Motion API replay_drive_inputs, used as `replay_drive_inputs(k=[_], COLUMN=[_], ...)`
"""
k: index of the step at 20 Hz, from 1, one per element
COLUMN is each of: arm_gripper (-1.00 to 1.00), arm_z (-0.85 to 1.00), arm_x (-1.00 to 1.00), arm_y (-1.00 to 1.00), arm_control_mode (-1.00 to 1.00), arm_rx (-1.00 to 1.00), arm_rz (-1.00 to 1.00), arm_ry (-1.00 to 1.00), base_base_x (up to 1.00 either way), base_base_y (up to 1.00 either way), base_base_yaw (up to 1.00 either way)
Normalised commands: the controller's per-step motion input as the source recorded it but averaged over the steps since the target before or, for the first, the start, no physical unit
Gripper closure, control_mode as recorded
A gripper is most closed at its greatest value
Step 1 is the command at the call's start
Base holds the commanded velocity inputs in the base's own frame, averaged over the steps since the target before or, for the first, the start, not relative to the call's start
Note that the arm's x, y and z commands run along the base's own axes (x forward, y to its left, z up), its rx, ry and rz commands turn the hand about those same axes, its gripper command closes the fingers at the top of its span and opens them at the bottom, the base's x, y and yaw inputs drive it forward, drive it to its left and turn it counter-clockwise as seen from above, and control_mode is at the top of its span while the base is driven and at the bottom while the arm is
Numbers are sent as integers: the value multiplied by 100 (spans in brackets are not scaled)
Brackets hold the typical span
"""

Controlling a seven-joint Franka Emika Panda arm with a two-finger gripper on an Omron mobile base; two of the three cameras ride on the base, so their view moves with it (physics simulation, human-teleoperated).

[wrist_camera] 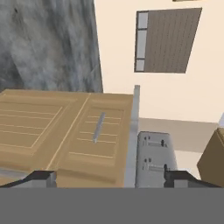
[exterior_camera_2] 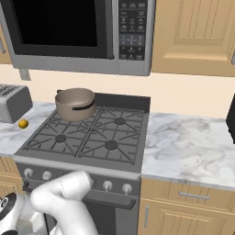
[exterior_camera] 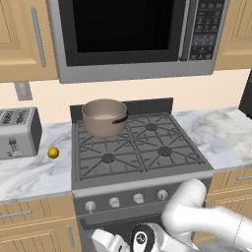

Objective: Turn on the burner for the pot on the stove. Wait thirty seconds for the pot to heat up. Then add the lemon to the pot.

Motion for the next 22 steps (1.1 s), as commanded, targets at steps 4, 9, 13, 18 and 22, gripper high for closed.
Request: replay_drive_inputs(k=[4,9,13,18,22], arm_gripper=[-100,-100,-100,-100,-100], arm_z=[100,100,100,100,100], arm_x=[0,0,0,5,31], arm_y=[0,0,0,0,-31], arm_control_mode=[-100,-100,-100,-100,-100], arm_rx=[2,3,8,10,15], arm_rz=[7,7,5,1,-2], arm_ry=[2,4,4,7,16], base_base_x=[0,0,0,0,0], base_base_y=[0,0,0,0,0], base_base_yaw=[0,0,0,0,0])
